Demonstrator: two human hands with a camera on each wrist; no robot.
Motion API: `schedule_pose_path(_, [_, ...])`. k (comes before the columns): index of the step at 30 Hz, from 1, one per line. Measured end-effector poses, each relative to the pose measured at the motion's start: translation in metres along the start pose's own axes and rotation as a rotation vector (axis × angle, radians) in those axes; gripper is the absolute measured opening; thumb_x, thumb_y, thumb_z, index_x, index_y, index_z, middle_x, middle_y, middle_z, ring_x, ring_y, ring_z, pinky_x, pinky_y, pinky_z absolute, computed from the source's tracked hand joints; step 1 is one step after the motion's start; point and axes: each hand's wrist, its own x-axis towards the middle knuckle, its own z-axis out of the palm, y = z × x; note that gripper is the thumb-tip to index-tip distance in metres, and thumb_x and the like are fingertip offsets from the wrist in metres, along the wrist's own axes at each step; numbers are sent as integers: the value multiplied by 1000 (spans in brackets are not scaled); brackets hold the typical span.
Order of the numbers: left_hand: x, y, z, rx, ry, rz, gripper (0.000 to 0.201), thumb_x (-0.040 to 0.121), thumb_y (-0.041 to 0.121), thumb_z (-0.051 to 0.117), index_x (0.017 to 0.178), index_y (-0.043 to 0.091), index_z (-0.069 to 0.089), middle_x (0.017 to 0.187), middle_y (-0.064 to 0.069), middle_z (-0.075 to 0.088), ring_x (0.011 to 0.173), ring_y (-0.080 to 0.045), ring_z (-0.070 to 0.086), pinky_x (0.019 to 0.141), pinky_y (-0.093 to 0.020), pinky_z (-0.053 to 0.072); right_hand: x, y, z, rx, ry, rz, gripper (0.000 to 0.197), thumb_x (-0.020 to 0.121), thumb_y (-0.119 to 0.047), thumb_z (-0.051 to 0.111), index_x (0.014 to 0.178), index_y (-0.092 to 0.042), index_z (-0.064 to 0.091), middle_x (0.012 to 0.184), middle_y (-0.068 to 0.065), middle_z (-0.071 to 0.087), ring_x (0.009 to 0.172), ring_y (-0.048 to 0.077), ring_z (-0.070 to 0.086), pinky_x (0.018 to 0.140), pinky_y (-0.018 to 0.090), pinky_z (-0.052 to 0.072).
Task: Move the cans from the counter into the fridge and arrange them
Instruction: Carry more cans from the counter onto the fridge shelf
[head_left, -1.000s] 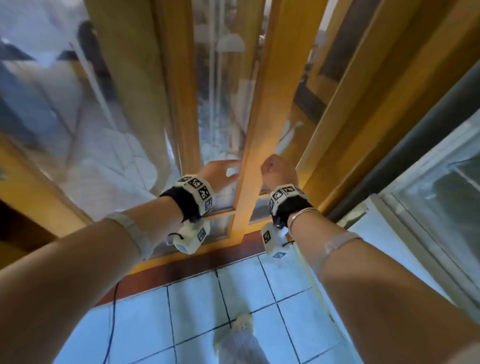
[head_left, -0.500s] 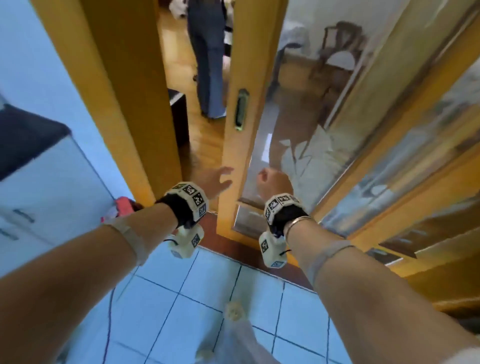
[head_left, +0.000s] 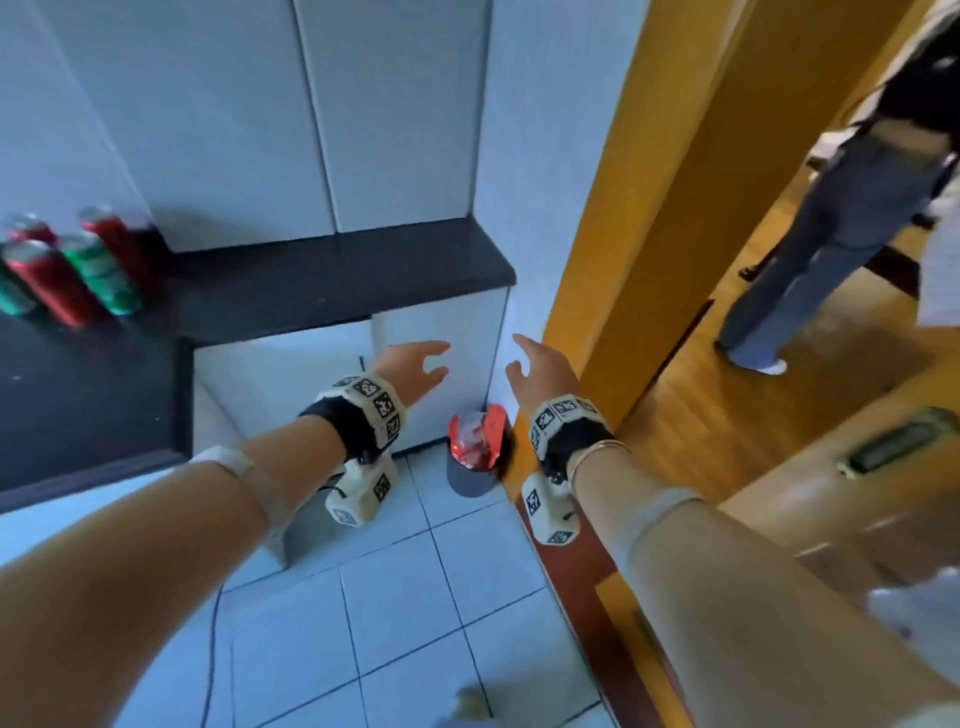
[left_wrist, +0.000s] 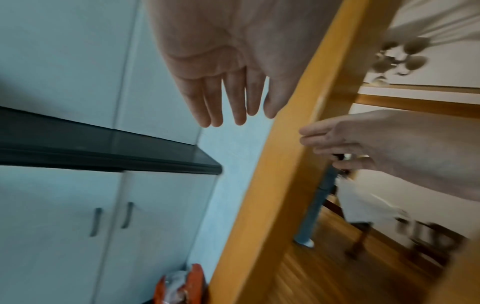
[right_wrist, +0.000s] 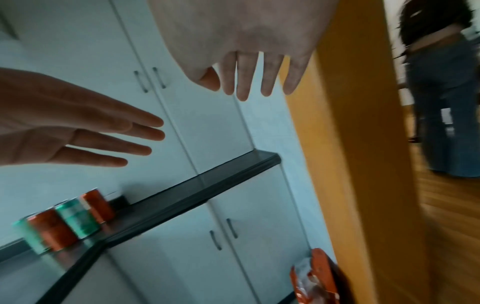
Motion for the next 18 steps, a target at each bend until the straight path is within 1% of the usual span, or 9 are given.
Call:
schedule_pose_path(3, [-8,-49,-30,-1,85,-138,45,94,24,49,138,18,45,141,-6,50,128,-25,49,106,-30,34,25,-49,28,-27,-83,-114,49,95,-23,42,144,-18,35,142,12,44,132,28,40,107,39,35])
schedule_pose_path(6, [-24,-98,-61,-15,150,-249,46,95,24,48,140,18,42,143,-7,48,130,-25,46,107,-29,33,39,-103,62,-41,-152,-208,49,95,-24,42,144,-19,34,146,13,39,137,26,33,109,37,30])
schedule_pose_path(10, [-52,-168,-99,-39,238,-371,46,95,24,48,140,19,42,142,-5,48,127,-25,49,105,-28,35,46,-178,112,-78,-197,-369,49,94,-21,45,142,-18,38,142,11,45,134,26,38,106,37,34])
schedule_pose_path(14, [-81,-241,-132,-82,318,-438,46,93,21,52,138,19,45,136,-8,55,119,-26,55,102,-30,40,48,-250,167,-63,-212,-480,44,92,-19,48,135,-14,46,138,8,50,130,25,42,106,36,36])
schedule_pose_path(16, [-94,-278,-150,-83,344,-462,46,93,22,52,138,19,45,134,-8,56,114,-26,58,101,-31,43,47,-286,195,-64,-216,-499,41,92,-19,49,132,-13,48,135,8,52,126,26,45,104,36,37])
schedule_pose_path(18, [-102,-312,-172,-68,361,-478,46,92,23,53,138,19,45,134,-6,56,113,-26,59,100,-30,43,46,-322,219,-72,-230,-503,40,92,-19,49,131,-13,49,132,10,53,123,28,47,101,37,39])
